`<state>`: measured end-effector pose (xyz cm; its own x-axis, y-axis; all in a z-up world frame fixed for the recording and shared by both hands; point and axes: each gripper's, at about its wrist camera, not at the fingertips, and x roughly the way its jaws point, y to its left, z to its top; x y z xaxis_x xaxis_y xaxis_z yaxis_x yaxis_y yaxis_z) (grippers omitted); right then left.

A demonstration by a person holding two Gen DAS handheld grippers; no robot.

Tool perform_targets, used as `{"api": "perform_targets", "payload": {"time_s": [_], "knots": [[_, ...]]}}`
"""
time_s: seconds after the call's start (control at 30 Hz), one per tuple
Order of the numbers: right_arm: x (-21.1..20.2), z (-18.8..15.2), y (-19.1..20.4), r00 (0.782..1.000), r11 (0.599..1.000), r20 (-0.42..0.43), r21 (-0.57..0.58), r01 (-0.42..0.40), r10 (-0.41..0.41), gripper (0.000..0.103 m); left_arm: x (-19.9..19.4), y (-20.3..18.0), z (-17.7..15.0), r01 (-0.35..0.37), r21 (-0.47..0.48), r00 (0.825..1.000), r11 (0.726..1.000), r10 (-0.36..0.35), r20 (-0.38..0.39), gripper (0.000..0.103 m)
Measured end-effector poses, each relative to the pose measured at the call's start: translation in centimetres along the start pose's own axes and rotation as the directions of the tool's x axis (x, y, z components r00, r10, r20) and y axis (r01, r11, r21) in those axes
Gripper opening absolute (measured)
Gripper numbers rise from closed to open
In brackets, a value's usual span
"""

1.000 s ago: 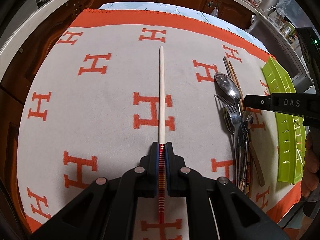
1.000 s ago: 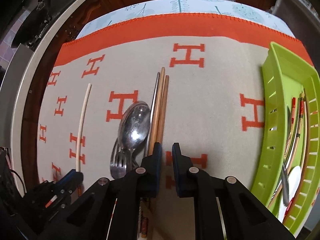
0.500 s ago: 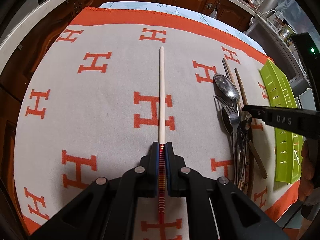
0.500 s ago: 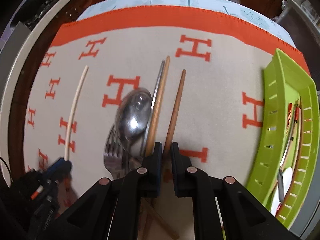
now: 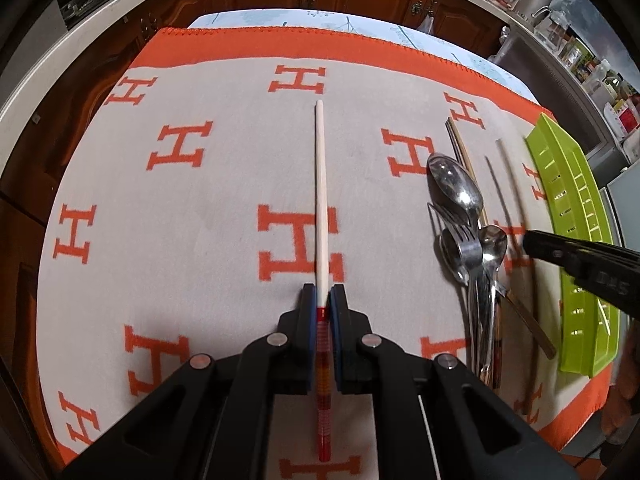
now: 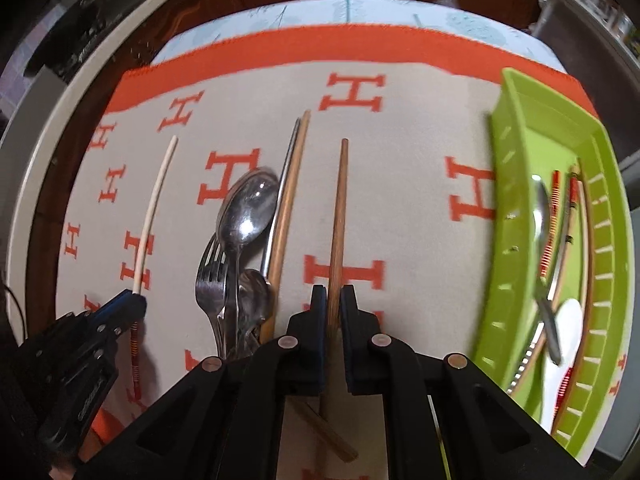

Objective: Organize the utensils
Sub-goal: 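Grasp a red-banded white chopstick with the left tool while the right grasps a wooden chopstick, then lay both held chopsticks in the green tray and open both tools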

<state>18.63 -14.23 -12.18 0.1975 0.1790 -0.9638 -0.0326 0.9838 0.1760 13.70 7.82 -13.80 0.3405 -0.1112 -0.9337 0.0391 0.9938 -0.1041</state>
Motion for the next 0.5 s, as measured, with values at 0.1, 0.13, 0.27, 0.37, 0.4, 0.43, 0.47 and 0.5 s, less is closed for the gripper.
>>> {"api": "perform_targets", "payload": {"time_s": [0.1,0.13,0.27,0.37,0.4,0.43,0.47,0.5], "knots": [[-1.9,-0.2,-1.0,0.999,1.0,0.052,0.012,-0.004,0.003,0.006,0.2,-0.5,0.2,-0.019,0.013,1.0,1.0,0.019,0.006,0.005],[-2.5,-0.1,-1.2,0.998,1.0,0.068,0.014,-0.003,0.002,0.006,0.2,-0.7,0.3,-0.027,0.019,1.0,0.999,0.027,0.008,0.005],[-5.7,-0.4,-2.7,0.991,0.999,0.132,0.041,-0.033,0.027,0.006,0.1,-0.6,0.1,-0.018,0.0,1.0,1.0,0.018,0.015,0.003],[-7.9,-0.7,-3.9,0.984,0.996,0.169,0.063,-0.057,0.046,0.006,-0.1,-0.3,-0.2,0.031,-0.031,1.0,0.999,-0.031,0.003,0.003],[-8.4,-0.8,-4.2,0.983,0.996,0.179,0.067,-0.061,0.048,0.006,-0.3,-0.2,-0.3,0.059,-0.045,0.998,0.997,-0.059,0.001,0.003],[-9.3,-1.0,-4.8,0.981,0.995,0.189,0.073,-0.067,0.052,0.006,-0.6,-0.2,-0.5,0.081,-0.054,0.997,0.995,-0.08,0.003,0.003],[-9.9,-1.2,-5.1,0.979,0.994,0.195,0.076,-0.072,0.056,0.006,-1.0,-0.2,-0.7,0.089,-0.055,0.996,0.995,-0.088,0.01,0.003],[-10.4,-1.5,-5.5,0.978,0.994,0.201,0.079,-0.076,0.059,0.006,-1.5,-0.3,-0.8,0.098,-0.053,0.995,0.994,-0.097,0.018,0.003]]}}
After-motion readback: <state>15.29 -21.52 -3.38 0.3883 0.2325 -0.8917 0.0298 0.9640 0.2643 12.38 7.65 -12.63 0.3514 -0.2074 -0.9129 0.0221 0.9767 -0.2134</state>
